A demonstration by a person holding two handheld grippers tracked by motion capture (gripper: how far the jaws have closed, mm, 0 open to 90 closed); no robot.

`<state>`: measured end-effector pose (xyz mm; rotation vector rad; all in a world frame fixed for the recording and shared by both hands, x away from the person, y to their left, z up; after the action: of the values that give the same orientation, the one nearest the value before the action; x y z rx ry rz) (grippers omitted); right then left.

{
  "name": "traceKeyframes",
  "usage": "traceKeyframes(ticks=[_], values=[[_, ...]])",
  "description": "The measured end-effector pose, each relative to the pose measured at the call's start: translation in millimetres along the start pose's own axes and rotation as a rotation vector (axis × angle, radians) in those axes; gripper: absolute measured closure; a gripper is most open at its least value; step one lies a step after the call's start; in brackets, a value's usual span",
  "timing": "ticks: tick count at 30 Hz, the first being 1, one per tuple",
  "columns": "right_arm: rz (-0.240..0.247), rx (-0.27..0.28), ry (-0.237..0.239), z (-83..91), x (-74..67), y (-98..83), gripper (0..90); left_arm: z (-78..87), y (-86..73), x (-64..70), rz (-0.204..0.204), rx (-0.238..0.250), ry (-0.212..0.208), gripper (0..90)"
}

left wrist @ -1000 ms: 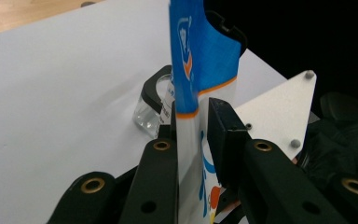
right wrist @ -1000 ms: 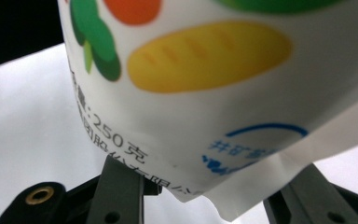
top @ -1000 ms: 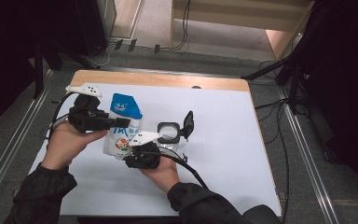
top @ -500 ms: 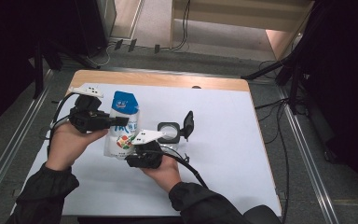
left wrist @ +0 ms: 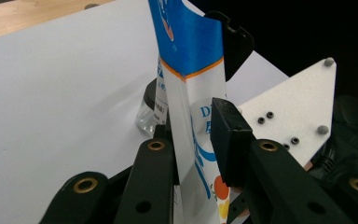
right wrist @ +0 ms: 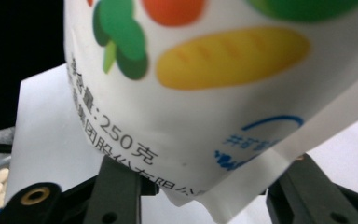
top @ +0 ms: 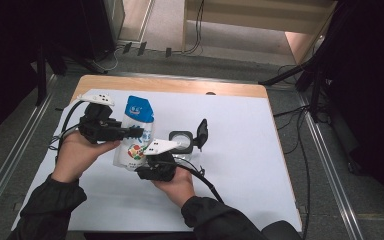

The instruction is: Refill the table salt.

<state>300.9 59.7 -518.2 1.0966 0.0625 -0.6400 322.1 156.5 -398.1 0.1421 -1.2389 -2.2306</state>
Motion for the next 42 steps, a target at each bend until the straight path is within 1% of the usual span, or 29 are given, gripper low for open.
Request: traceKeyframes(ticks=[1,2,4,5,6,8,9,10,11,12,15,17,19,20,21,22,25,26,27,29,31,33,34,36,38,39,40,41,42], values=[[0.0,0.0,0.0,0.0,0.0,0.0,61.6,-0.9,-0.5,0.3,-0.012,-0.002,-0.002,77.9],[0.005,-0.005,-0.008,0.8,1.3,-1.8,61.6,-2.7,-2.6,0.5,-0.024,-0.009,-0.01,74.7],[0.004,-0.004,-0.006,1.5,1.4,-3.6,61.5,-4.5,-5.3,0.2,-0.024,-0.016,-0.026,73.4],[0.007,-0.006,-0.009,2.0,1.7,-4.5,61.5,-5.1,-6.4,0.0,-0.023,-0.017,-0.025,74.0],[0.012,-0.006,-0.011,2.2,1.8,-5.3,61.5,-5.1,-6.4,0.0,-0.023,-0.017,-0.025,75.0],[0.017,-0.009,-0.012,2.1,0.8,-6.1,61.2,-5.9,-7.6,-0.8,-0.023,-0.017,-0.022,82.2],[0.019,-0.008,-0.012,2.4,0.4,-5.9,61.2,-5.9,-7.6,-0.8,-0.023,-0.017,-0.022,84.3],[0.019,-0.008,-0.012,2.4,0.4,-5.9,61.2,-6.1,-7.1,-0.8,-0.018,-0.014,-0.026,84.3],[0.015,-0.002,-0.006,3.5,-0.1,-4.9,61.2,-6.5,-5.1,0.9,-0.019,-0.005,-0.026,88.2],[0.011,0.0,-0.003,4.0,-0.4,-4.4,61.1,-6.5,-5.1,0.9,-0.019,-0.005,-0.026,89.1],[0.005,0.004,0.002,5.7,-1.6,-3.2,58.2,-8.8,-1.7,3.1,-0.023,-0.001,-0.005,90.0],[0.037,0.005,-0.014,6.6,-5.0,-3.3,54.7,-11.1,-1.9,3.6,-0.029,-0.02,-0.001,90.0],[0.076,0.007,-0.031,7.0,-9.9,-4.2,51.3,-14.4,-2.4,4.1,-0.024,-0.031,-0.006,90.0],[0.076,0.007,-0.031,7.0,-9.9,-4.2,51.3,-14.4,-2.4,4.1,-0.024,-0.031,-0.006,90.0],[0.083,0.016,-0.041,8.1,-14.1,-5.1,49.0,-17.6,-2.6,4.0,-0.014,-0.025,-0.012,90.0],[0.079,0.015,-0.043,8.7,-15.3,-5.5,49.2,-18.4,-2.3,4.2,-0.014,-0.024,-0.022,90.0],[0.069,0.017,-0.038,9.9,-15.9,-6.0,49.9,-19.8,-1.4,4.6,-0.017,-0.017,-0.027,90.0],[0.067,0.021,-0.052,11.2,-15.0,-6.4,50.7,-21.8,-1.0,5.3,-0.014,-0.014,-0.049,90.0],[0.066,0.023,-0.055,11.6,-14.7,-6.7,50.8,-22.8,-1.0,5.3,-0.013,-0.013,-0.05,90.0],[0.063,0.031,-0.061,12.7,-14.1,-7.9,51.4,-26.3,-1.7,6.2,-0.015,-0.012,-0.074,88.6],[0.063,0.035,-0.074,13.6,-12.5,-10.1,51.6,-29.6,-2.3,6.5,-0.021,-0.022,-0.087,86.6],[0.056,0.034,-0.077,14.1,-10.8,-12.9,51.7,-32.9,-3.0,6.6,-0.025,-0.035,-0.089,87.1],[0.056,0.034,-0.077,14.1,-10.8,-12.9,51.7,-32.9,-3.0,6.6,-0.025,-0.035,-0.089,89.0],[0.04,0.03,-0.081,14.9,-9.5,-16.2,51.5,-38.2,-3.2,7.2,-0.027,-0.045,-0.088,90.0],[0.033,0.031,-0.089,16.0,-8.4,-17.4,51.1,-40.6,-2.5,7.5,-0.026,-0.044,-0.085,90.0],[0.029,0.03,-0.087,16.8,-8.0,-18.0,50.5,-41.8,-2.0,7.5,-0.026,-0.044,-0.093,90.0],[0.029,0.03,-0.087,16.8,-8.0,-18.0,50.5,-41.8,-2.0,7.5,-0.026,-0.044,-0.093,90.0],[0.017,0.031,-0.083,18.4,-7.3,-19.1,48.3,-43.9,-1.6,7.8,-0.023,-0.049,-0.093,90.0],[0.015,0.032,-0.086,18.8,-7.2,-19.4,46.7,-45.6,-1.4,8.2,-0.019,-0.051,-0.095,90.0]])
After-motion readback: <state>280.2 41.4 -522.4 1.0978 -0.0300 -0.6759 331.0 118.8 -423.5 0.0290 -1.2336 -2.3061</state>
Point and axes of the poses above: each handheld gripper's, and its own axes: z roughly backward along the jaws, y roughly out of its top, x roughly to its right, the point moved 6 cm from there along -z, roughly forward along the jaws, and after that the axes turned 11 degrees about -z, right-handed, at the moved point
